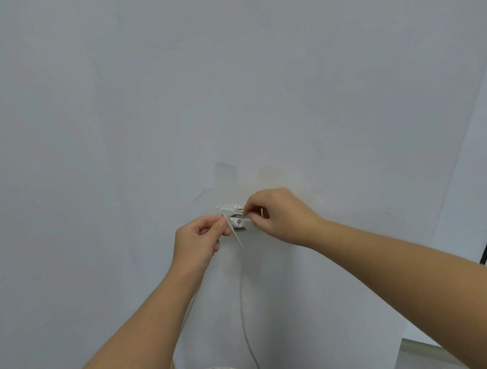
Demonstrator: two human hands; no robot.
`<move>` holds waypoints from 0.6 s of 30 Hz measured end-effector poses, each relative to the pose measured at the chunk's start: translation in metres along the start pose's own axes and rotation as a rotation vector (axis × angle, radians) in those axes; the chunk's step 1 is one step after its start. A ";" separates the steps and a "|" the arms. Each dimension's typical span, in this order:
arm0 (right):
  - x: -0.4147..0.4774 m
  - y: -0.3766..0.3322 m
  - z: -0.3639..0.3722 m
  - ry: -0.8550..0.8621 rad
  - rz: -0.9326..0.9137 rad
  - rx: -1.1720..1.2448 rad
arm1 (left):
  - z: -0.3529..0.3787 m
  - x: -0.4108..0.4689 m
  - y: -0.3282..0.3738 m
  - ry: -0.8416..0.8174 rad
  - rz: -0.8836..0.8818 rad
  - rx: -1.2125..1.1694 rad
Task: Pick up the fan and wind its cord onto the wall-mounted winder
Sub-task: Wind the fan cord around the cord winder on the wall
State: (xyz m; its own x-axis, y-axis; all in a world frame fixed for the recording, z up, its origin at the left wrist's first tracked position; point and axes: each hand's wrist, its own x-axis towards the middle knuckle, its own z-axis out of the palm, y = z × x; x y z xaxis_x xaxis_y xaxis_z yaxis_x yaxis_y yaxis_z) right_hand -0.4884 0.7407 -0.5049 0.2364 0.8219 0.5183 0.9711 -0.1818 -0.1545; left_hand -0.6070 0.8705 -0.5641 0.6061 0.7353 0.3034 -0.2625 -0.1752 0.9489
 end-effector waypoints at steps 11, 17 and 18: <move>-0.008 -0.008 0.013 -0.134 0.240 0.192 | 0.003 0.001 0.000 -0.033 0.037 -0.005; -0.011 -0.014 0.026 -0.010 0.241 0.033 | 0.004 0.003 -0.002 -0.049 0.048 -0.014; -0.012 -0.015 0.027 0.001 0.232 0.036 | 0.004 0.003 -0.003 -0.048 0.048 -0.013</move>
State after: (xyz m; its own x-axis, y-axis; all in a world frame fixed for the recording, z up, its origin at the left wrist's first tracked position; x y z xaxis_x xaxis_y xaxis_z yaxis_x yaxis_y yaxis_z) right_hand -0.5063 0.7474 -0.5315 0.4529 0.7600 0.4661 0.8891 -0.3465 -0.2991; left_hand -0.6013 0.8709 -0.5652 0.6280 0.6937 0.3525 -0.3016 -0.2006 0.9321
